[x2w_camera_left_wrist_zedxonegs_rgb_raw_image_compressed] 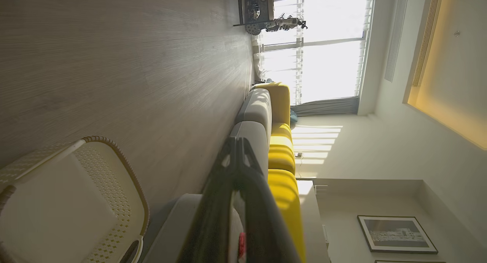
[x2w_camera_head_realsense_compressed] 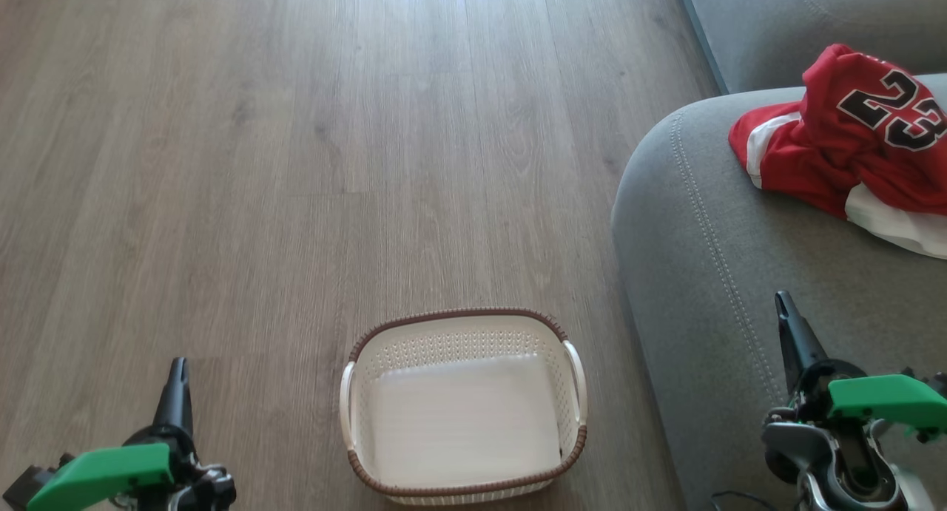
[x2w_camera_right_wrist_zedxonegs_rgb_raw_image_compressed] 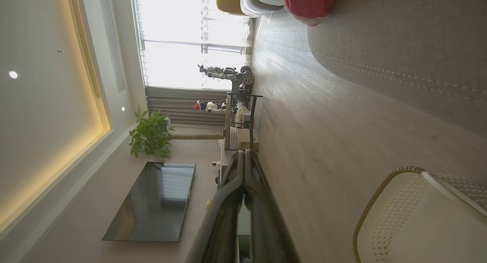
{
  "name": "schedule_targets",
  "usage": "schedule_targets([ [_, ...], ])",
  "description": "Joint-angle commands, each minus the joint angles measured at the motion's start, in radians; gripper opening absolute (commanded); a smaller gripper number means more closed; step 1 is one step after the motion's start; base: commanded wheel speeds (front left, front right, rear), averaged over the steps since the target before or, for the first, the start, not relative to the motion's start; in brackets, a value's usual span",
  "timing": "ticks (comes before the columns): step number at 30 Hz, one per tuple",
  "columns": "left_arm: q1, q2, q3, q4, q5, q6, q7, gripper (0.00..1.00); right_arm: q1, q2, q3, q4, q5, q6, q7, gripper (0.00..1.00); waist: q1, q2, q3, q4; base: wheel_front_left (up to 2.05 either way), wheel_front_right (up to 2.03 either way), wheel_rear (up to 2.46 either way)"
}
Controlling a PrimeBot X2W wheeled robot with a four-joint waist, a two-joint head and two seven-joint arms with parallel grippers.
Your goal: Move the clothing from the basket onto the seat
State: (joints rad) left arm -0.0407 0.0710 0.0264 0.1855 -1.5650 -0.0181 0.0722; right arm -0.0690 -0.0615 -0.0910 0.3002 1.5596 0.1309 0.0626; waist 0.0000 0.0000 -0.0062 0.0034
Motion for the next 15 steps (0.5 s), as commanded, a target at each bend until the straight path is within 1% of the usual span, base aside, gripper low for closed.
schedule_targets([
  [1, -0.054, 0.002, 0.052, -0.031, -0.026, -0.013, 0.013, 0.0, -0.054, -0.018, 0.015, -0.039, 0.036, 0.0, 0.013, 0.0, 0.0, 0.0, 0.001, -0.001, 0.0, 0.0, 0.0],
  [5, -0.06, -0.006, 0.071, -0.032, -0.06, -0.027, 0.024, 0.0, -0.061, -0.02, 0.015, -0.039, 0.083, 0.0, 0.021, 0.0, 0.0, 0.0, 0.003, -0.004, 0.0, 0.0, 0.0],
  [15, -0.06, -0.007, 0.072, -0.032, -0.059, -0.027, 0.025, 0.0, -0.06, -0.026, 0.022, -0.04, 0.089, 0.0, 0.015, 0.0, 0.0, 0.0, 0.003, -0.004, 0.0, 0.0, 0.0],
])
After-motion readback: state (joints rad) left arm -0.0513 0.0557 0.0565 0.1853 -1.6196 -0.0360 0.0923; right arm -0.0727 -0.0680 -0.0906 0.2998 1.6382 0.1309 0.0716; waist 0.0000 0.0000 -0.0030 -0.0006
